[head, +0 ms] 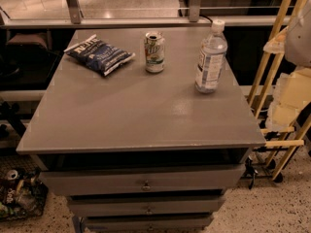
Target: Pick blue plastic bottle
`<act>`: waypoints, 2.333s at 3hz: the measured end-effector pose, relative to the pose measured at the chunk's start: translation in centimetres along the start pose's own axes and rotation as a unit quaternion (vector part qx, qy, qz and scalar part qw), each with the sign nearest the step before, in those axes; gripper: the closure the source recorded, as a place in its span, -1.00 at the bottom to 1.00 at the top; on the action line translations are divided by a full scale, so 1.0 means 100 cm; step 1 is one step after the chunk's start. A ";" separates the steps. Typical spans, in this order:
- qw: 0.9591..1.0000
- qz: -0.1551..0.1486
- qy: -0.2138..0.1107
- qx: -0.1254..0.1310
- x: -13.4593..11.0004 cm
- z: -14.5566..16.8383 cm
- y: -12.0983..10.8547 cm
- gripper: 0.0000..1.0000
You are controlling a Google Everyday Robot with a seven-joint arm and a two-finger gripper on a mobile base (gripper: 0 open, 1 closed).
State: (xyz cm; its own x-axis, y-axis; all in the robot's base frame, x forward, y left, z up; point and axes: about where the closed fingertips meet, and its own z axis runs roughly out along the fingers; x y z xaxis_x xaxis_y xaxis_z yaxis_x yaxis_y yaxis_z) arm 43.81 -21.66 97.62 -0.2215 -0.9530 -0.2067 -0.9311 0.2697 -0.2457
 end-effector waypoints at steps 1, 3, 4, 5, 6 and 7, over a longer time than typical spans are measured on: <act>1.000 0.000 0.000 0.000 0.000 0.000 0.000 -1.00; 0.992 0.080 -0.091 0.031 0.001 0.013 -0.031 -1.00; 0.979 0.113 -0.162 0.043 -0.008 0.032 -0.066 -1.00; 0.961 0.140 -0.234 0.045 -0.017 0.049 -0.096 -1.00; 0.943 0.163 -0.288 0.045 -0.024 0.064 -0.118 -1.00; 0.928 0.172 -0.328 0.036 -0.036 0.077 -0.132 -1.00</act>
Offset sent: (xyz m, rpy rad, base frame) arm 0.0111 -0.0059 -0.0022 0.0915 -0.0389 -0.0950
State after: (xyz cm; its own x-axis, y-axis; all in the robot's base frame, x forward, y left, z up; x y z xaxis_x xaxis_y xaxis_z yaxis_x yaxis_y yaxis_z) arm 59.17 -20.74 94.36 -0.2551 -0.5262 -0.8112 -0.8112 0.5731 -0.1166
